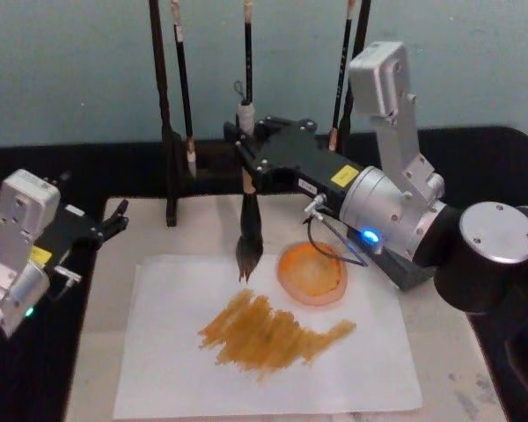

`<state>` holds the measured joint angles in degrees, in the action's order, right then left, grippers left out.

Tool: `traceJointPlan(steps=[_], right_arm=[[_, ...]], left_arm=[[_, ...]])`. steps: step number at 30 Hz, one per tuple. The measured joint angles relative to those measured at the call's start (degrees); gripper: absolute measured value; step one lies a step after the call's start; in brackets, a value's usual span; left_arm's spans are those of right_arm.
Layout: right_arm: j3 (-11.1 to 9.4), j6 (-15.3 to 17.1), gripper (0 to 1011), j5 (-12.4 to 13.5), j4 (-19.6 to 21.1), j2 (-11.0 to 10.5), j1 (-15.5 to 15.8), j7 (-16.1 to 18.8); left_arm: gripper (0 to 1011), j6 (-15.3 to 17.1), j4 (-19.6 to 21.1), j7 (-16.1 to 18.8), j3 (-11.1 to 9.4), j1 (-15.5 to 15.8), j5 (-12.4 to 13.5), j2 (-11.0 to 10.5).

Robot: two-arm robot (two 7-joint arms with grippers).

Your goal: Pick up the brush from the inkstone, write on the paper, then place the brush back to its original position.

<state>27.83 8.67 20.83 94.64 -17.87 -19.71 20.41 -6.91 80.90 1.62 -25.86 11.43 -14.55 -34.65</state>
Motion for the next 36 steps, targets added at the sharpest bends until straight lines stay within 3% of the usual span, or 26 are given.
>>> traceJointPlan(steps=[28, 32, 36], right_arm=[[-0.4, -0.5, 163, -0.3, 0.4, -0.1, 0.0, 0.1], [-1.2, 0.2, 163, 1.1, 0.2, 0.9, -0.5, 0.2], [-4.2, 2.0, 163, 5.3, 0.1, 1.9, -0.2, -0.8]], left_arm=[[1010, 0.0, 0.0, 0.0, 0.0, 0.0, 0.0, 0.0], [1010, 0.0, 0.0, 0.0, 0.0, 0.0, 0.0, 0.0], [1010, 0.0, 0.0, 0.0, 0.0, 0.0, 0.0, 0.0]])
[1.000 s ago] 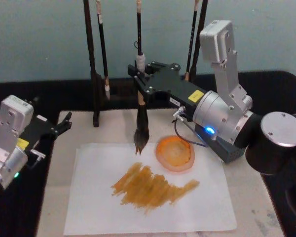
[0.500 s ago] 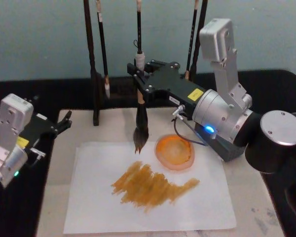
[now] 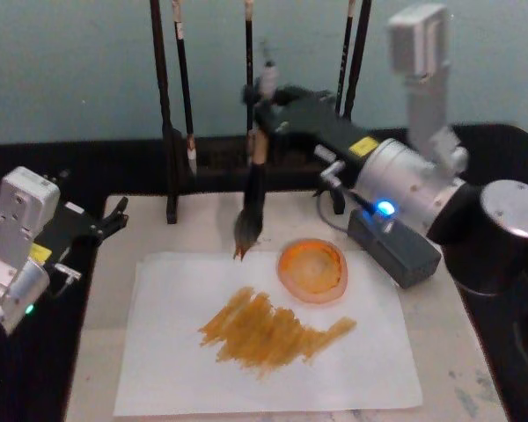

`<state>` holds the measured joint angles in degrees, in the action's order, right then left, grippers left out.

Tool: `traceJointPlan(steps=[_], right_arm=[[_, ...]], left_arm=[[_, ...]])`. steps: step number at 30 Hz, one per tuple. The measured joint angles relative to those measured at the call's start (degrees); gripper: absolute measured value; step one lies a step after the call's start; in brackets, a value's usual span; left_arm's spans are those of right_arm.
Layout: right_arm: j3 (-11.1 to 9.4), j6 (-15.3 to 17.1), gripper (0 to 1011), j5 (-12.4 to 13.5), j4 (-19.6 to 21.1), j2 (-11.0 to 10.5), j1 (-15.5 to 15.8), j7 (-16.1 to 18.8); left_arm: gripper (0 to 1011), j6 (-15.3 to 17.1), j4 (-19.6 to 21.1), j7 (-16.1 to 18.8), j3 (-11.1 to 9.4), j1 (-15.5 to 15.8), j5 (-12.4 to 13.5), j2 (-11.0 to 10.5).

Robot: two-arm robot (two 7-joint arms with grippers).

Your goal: Pick up the brush from the inkstone, write on the paper, then place the brush back to its original position.

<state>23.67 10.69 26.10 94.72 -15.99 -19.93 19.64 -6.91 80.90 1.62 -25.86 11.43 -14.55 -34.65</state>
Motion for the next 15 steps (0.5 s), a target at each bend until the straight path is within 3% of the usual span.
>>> traceJointPlan(steps=[9, 15], right_arm=[[-7.5, 3.4, 163, 8.8, 0.5, 0.2, 1.8, -3.9], [-14.0, 6.8, 163, 17.0, 1.1, 2.0, 4.4, -8.9]], left_arm=[[1010, 0.0, 0.0, 0.0, 0.0, 0.0, 0.0, 0.0], [1009, 0.0, 0.0, 0.0, 0.0, 0.0, 0.0, 0.0]])
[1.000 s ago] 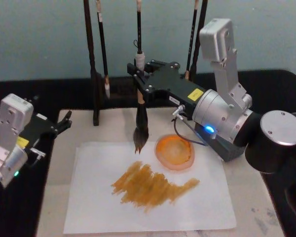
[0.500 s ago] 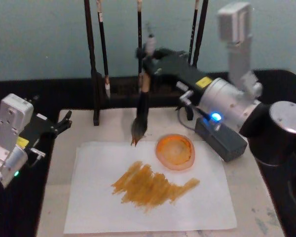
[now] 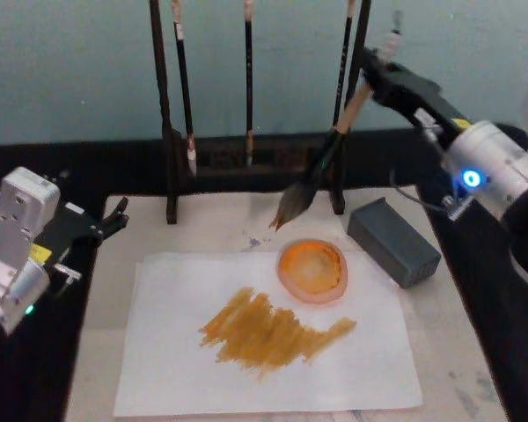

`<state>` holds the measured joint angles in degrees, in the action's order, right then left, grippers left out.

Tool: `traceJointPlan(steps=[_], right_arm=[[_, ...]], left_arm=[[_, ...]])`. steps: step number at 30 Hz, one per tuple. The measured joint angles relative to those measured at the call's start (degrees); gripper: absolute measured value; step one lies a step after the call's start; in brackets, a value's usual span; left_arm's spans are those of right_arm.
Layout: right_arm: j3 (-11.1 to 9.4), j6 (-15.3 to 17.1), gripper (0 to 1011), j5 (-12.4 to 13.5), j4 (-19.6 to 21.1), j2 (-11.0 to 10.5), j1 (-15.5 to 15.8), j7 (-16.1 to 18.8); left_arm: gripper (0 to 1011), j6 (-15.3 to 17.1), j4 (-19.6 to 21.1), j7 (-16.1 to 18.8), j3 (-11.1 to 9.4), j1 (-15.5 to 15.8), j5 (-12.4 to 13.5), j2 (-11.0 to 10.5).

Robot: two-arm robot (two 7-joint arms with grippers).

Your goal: Pick up the brush from the inkstone, write on the paper, then place the brush back to its original position.

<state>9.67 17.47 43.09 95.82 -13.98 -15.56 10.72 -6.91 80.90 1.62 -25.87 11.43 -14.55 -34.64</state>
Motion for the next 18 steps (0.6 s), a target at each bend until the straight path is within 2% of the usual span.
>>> traceJointPlan(steps=[2, 3, 4, 6, 9, 12, 13, 18], right_arm=[[-1.3, 1.0, 163, 1.9, 0.3, 0.7, 0.8, -1.4], [-2.4, 1.9, 163, 3.7, 0.5, 1.3, 1.6, -2.7], [-2.4, 1.9, 163, 3.7, 0.5, 1.3, 1.6, -2.7], [-4.2, 3.5, 163, 6.8, 0.9, 2.4, 3.1, -5.1], [-5.3, 4.5, 163, 8.8, 1.2, 3.2, 4.2, -6.8], [-6.8, 6.2, 163, 12.0, 1.3, 4.2, 5.7, -9.3], [-6.8, 6.2, 163, 12.0, 1.3, 4.2, 5.7, -9.3], [-9.6, 8.3, 163, 17.2, 0.4, 5.7, 7.0, -12.3]], left_arm=[[1010, 0.0, 0.0, 0.0, 0.0, 0.0, 0.0, 0.0], [1010, 0.0, 0.0, 0.0, 0.0, 0.0, 0.0, 0.0], [1010, 0.0, 0.0, 0.0, 0.0, 0.0, 0.0, 0.0], [1010, 0.0, 0.0, 0.0, 0.0, 0.0, 0.0, 0.0], [1010, 0.0, 0.0, 0.0, 0.0, 0.0, 0.0, 0.0], [1010, 0.0, 0.0, 0.0, 0.0, 0.0, 0.0, 0.0], [1010, 0.0, 0.0, 0.0, 0.0, 0.0, 0.0, 0.0], [1010, 0.0, 0.0, 0.0, 0.0, 0.0, 0.0, 0.0]])
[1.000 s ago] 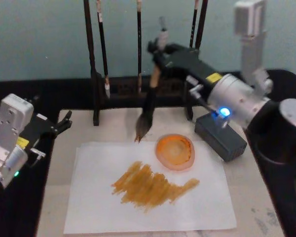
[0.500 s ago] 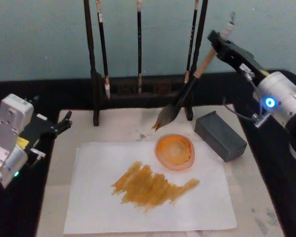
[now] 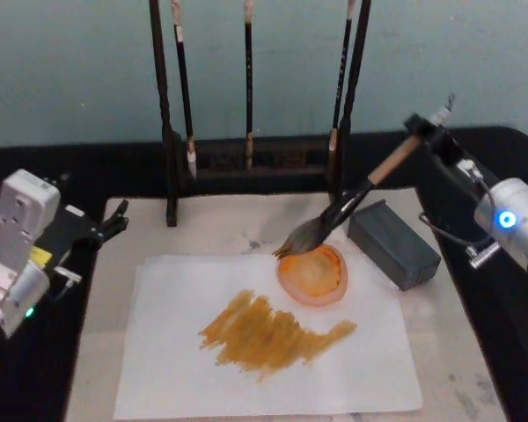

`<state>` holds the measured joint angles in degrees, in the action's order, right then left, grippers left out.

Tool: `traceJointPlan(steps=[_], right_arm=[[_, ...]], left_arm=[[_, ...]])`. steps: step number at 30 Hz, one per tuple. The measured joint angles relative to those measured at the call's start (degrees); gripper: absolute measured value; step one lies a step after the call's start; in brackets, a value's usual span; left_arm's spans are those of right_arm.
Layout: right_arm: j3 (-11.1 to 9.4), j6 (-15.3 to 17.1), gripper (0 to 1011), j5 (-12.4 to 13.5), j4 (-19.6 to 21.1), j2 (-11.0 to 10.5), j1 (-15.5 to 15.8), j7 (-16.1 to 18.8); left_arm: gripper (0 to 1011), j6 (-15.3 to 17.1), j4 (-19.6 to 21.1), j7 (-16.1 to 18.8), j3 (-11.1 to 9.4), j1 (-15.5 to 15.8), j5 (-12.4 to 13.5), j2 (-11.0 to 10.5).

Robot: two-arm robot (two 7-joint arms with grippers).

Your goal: Pick up the brush from the inkstone, write on the paper, then place the brush back to its original position.

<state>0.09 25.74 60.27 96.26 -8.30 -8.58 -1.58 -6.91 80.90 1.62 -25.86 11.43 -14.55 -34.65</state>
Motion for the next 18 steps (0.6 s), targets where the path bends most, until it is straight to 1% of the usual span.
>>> traceJointPlan(steps=[4, 5, 9, 12, 15, 17, 18], right_arm=[[-1.8, 1.2, 163, 3.8, -1.4, 0.7, 0.2, -1.2], [-2.0, 1.4, 163, 4.2, -1.6, 0.6, 0.2, -1.3], [-2.2, 1.9, 163, 5.2, -2.8, 0.1, -0.2, -1.5], [-2.1, 2.6, 163, 5.8, -4.5, -0.9, -1.1, -1.5], [-1.3, 4.1, 163, 6.1, -6.9, -2.5, -2.8, -1.9], [-1.1, 4.6, 163, 6.3, -7.8, -3.1, -3.5, -2.0], [-0.7, 5.3, 163, 6.6, -8.7, -3.6, -4.3, -2.0]], left_arm=[[1010, 0.0, 0.0, 0.0, 0.0, 0.0, 0.0, 0.0], [1010, 0.0, 0.0, 0.0, 0.0, 0.0, 0.0, 0.0], [1010, 0.0, 0.0, 0.0, 0.0, 0.0, 0.0, 0.0], [1010, 0.0, 0.0, 0.0, 0.0, 0.0, 0.0, 0.0], [1010, 0.0, 0.0, 0.0, 0.0, 0.0, 0.0, 0.0], [1009, 0.0, 0.0, 0.0, 0.0, 0.0, 0.0, 0.0], [1010, 0.0, 0.0, 0.0, 0.0, 0.0, 0.0, 0.0]])
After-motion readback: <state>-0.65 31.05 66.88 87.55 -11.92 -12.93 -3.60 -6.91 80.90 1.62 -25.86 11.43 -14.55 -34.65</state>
